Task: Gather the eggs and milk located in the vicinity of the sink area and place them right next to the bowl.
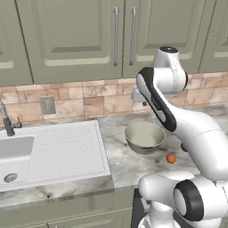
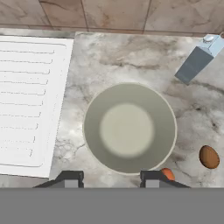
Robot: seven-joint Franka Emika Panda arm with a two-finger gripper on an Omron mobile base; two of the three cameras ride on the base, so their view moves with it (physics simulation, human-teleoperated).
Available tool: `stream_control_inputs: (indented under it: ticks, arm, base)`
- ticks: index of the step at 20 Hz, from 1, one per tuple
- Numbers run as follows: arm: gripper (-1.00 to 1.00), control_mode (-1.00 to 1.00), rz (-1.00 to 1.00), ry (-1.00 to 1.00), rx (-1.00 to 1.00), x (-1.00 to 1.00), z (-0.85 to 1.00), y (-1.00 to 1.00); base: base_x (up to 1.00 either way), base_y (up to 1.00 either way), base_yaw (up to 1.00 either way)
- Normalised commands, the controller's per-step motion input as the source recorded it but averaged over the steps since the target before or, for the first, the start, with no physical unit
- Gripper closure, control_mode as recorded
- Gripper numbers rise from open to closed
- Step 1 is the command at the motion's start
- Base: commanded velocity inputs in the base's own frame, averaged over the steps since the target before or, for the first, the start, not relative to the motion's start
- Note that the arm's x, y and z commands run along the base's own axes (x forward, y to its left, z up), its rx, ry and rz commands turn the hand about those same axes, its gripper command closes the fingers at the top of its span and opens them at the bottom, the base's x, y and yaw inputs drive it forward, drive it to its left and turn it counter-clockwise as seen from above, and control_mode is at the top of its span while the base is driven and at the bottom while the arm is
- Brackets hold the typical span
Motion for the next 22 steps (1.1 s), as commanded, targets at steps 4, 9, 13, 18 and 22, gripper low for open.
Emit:
stream_control_inputs:
  ticks: [4, 9, 13, 18, 22]
  arm:
    - [-1.0, -1.0, 0.0, 0.01, 0.0, -0.11, 0.0, 0.0]
    - [-1.0, -1.0, 0.0, 0.02, 0.0, -0.38, -0.02, -0.02]
    - [-1.0, -1.0, 0.0, 0.0, 0.0, -0.38, -0.05, -0.15]
    - [-1.0, -1.0, 0.02, 0.0, 0.0, -0.23, -0.05, -0.17]
    - [-1.0, -1.0, 0.06, 0.0, 0.0, -0.18, -0.04, -0.19]
  base:
    - [0.0, 0.0, 0.0]
    - [0.0, 0.0, 0.0]
    - [0.0, 0.0, 0.0]
    - [0.0, 0.0, 0.0]
    - [0.0, 0.0, 0.0]
